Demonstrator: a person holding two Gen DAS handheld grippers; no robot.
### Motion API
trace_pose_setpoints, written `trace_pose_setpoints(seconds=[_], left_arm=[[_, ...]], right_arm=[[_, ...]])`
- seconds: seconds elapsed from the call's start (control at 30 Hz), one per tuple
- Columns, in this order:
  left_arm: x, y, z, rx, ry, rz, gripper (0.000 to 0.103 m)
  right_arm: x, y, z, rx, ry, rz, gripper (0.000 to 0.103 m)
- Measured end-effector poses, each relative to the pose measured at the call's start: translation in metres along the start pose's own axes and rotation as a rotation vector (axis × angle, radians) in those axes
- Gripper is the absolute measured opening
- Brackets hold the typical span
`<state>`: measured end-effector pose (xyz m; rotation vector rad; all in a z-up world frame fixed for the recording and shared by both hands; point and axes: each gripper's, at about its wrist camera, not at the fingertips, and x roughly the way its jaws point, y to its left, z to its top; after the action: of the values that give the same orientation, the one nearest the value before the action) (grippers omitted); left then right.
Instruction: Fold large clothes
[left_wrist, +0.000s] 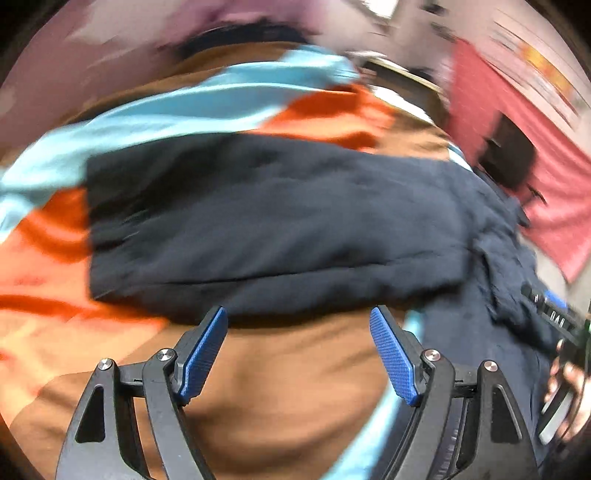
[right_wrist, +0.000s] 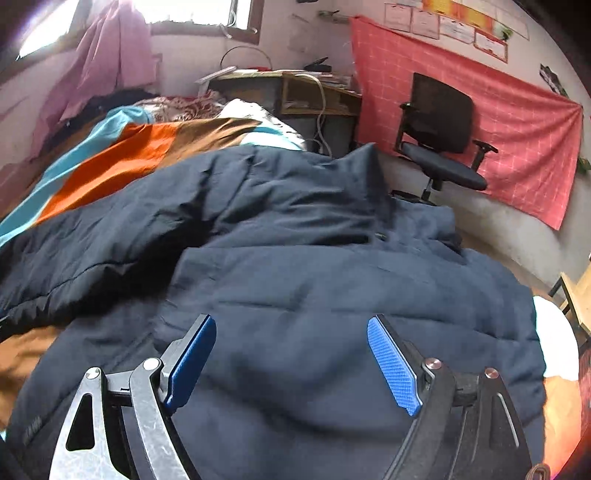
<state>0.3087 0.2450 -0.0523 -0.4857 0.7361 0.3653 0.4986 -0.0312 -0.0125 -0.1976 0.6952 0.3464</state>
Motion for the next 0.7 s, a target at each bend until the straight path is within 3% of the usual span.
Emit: trace_pose_setpoints(seconds=[0.2,0.47,0.5,0.53,0.63,0.7], left_arm=[[0.009,0.062,0.005,-0.282,0.03,0.019,0.074],[0.007,0.063,0.01,-0.322,-0.031,0.02,0.073],[0.009,0.065,0.01,-0.317,-0.048,0.038,0.067],[0.009,0.063,0.009,-0.303,-0.054,0.053,0.05],[0.014,0.061,0.007,-0.261,-0.076,0.068,0.019],[0.012,0.056,0.008,-0.24,-0.111,0.053,0.009]], right_arm=[[0.055,0.036,0.015,-0.035,0.07,-0.034,0.083],[0.081,0.053,-0.005,-0.119,0.053,-0.127,0.091],[0.083,0.053,-0.007,-0.123,0.052,-0.134,0.092],[0.084,0.054,-0.009,-0.127,0.051,-0.14,0.093],[0.089,0.059,-0.011,-0.154,0.065,-0.139,0.103],[0.089,0.064,-0.012,-0.181,0.064,-0.166,0.103]])
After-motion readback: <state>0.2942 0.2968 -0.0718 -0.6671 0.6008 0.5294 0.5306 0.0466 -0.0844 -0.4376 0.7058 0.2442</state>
